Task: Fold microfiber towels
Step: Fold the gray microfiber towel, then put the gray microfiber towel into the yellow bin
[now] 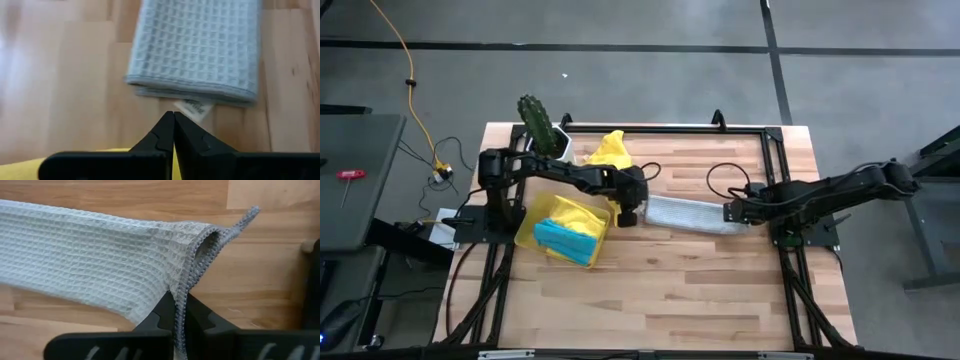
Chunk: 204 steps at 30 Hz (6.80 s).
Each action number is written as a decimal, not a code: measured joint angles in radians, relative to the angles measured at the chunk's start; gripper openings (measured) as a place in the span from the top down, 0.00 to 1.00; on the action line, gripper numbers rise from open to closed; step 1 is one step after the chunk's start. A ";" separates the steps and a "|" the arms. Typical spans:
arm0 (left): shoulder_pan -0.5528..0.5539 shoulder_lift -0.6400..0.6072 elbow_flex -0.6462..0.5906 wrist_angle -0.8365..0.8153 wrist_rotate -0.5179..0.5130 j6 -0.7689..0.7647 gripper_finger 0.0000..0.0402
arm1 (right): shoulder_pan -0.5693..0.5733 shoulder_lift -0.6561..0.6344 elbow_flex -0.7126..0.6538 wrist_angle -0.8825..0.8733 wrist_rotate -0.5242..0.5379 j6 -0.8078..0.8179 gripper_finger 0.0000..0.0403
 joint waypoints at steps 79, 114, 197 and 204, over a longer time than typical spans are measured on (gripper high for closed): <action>0.017 -0.072 -0.001 0.006 -0.001 -0.106 1.00 | -0.214 0.290 0.086 0.821 -0.042 -0.546 0.38; -0.155 -0.031 0.202 -0.030 -0.013 0.048 0.79 | -0.277 -0.116 -0.205 0.787 -0.090 -0.468 0.37; -0.080 -0.613 0.049 -0.743 -0.288 -0.646 1.00 | -0.280 -0.210 -0.205 0.658 -0.019 -0.448 0.37; -0.189 -0.666 -0.036 -0.749 -0.235 -0.717 1.00 | -0.280 -0.210 -0.205 0.658 -0.009 -0.448 0.37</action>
